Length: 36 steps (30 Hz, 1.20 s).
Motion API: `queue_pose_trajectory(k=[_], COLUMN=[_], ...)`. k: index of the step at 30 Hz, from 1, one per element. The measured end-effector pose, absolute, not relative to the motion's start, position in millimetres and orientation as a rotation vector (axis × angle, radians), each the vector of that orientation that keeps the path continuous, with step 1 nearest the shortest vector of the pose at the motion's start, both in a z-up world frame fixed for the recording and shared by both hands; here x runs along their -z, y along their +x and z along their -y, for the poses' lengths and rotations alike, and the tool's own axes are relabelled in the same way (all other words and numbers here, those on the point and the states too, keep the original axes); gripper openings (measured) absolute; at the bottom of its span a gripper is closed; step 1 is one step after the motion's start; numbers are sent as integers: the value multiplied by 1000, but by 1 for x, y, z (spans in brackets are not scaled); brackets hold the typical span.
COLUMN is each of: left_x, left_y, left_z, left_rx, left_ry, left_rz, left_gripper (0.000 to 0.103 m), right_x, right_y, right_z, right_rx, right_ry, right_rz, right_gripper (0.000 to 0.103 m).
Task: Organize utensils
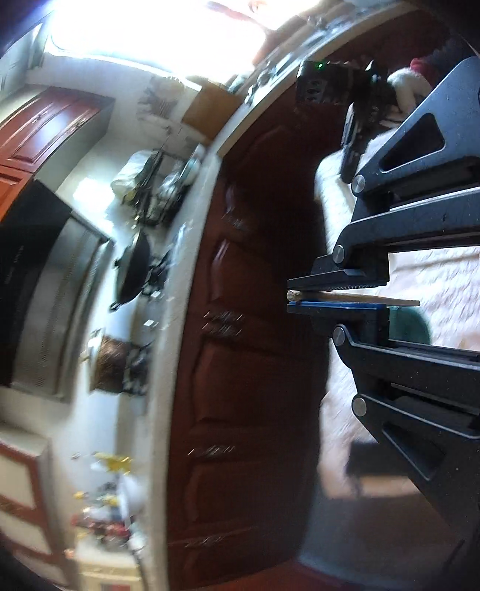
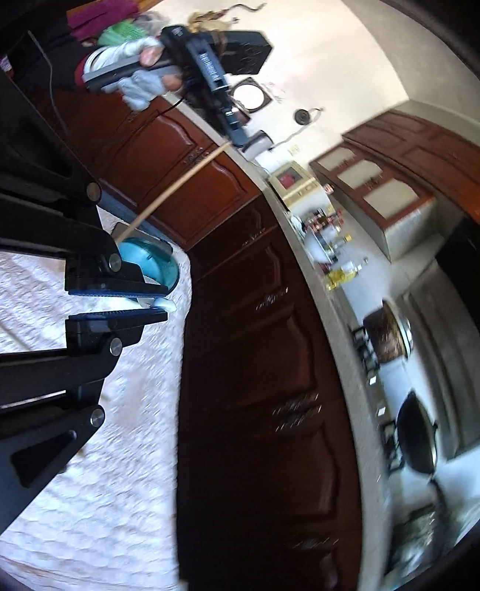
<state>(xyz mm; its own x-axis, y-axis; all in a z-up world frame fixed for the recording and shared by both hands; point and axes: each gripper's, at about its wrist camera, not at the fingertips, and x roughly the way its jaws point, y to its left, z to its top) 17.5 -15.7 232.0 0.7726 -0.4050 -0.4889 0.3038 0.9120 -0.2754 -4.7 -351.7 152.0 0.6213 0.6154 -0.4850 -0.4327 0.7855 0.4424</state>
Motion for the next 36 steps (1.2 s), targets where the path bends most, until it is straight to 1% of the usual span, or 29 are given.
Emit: queue_pose_trajectory(k=[3, 6, 10, 16, 20, 24, 28, 29, 30, 31, 32, 33, 35, 36], left_x=[-233, -220, -185, -135, -116, -108, -105, -103, -102, -100, -100, -99, -99, -98], left_y=[25, 35, 49, 64, 66, 66, 63, 64, 63, 62, 62, 60, 57, 56], left_z=[6, 3, 1, 3, 5, 10, 14, 14, 14, 14, 13, 13, 11, 11], left_rx=[337, 284, 239, 223, 222, 219, 206, 206, 205, 200, 195, 190, 191, 187], left_ry=[-152, -120, -100, -121, -134, -130, -130, -131, -131, -132, -134, -140, -151, -152], left_rz=[-545, -537, -560, -654, -699, -716, -717, -725, -729, -731, -731, -727, -722, -725], left_gripper=[4, 4, 4, 4, 4, 4, 4, 5, 10, 15, 28, 40, 45, 47], right_x=[-156, -150, -135, -107, -90, -70, -56, -52, -50, -49, -48, -48, -47, -47], right_y=[14, 31, 46, 65, 81, 99, 108, 109, 109, 108, 106, 104, 98, 95], right_z=[316, 285, 254, 223, 214, 207, 211, 213, 215, 217, 222, 225, 230, 233], right_rx=[-642, -649, -632, -636, -643, -644, -634, -630, -624, -619, -617, -616, -616, -613], right_ry=[234, 154, 40, -85, -88, -59, 12, 35, 56, 71, 95, 115, 142, 149], right_rz=[-680, -712, -759, -833, -881, -938, -949, -953, -956, -954, -946, -939, -937, -935], right_gripper=[5, 5, 5, 5, 5, 6, 7, 13, 18, 29, 31, 31, 31, 31])
